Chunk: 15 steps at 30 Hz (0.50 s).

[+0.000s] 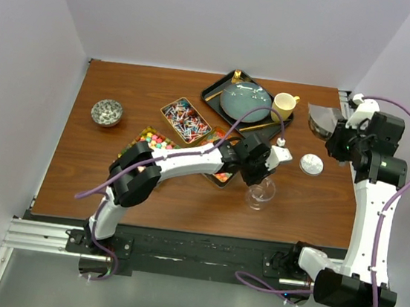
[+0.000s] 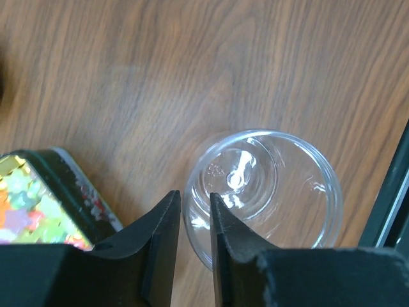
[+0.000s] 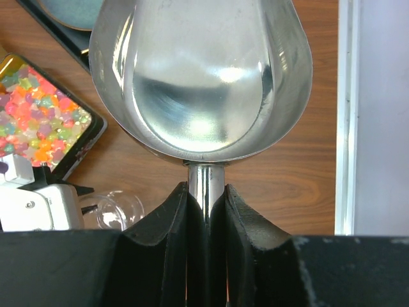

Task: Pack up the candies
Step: Scoop the fake candies from the storage box.

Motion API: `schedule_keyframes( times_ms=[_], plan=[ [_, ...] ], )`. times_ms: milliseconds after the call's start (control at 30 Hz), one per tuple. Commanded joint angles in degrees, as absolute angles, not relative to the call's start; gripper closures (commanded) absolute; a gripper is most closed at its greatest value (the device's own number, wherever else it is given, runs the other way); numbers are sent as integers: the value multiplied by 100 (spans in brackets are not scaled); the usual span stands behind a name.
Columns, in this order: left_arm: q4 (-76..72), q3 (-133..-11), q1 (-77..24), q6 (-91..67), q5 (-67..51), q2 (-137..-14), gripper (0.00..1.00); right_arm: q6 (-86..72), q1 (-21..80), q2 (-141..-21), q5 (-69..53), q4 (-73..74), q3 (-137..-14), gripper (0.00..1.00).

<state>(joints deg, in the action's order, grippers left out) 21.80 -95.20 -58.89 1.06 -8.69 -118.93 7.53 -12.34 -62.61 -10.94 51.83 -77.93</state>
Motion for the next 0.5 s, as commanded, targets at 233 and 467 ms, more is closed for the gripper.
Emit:
schedule_keyframes(
  times_ms=[233,467],
  plan=[
    [2689,-7692,-5977,1098,-800,-10082,76,756,-1248,-6196,-1704,4869,-7506,100],
    [2900,-6566,-5959,1318,-484,-9115,69,843,-1239,-6205,-1916,4843,-7366,100]
  ],
)
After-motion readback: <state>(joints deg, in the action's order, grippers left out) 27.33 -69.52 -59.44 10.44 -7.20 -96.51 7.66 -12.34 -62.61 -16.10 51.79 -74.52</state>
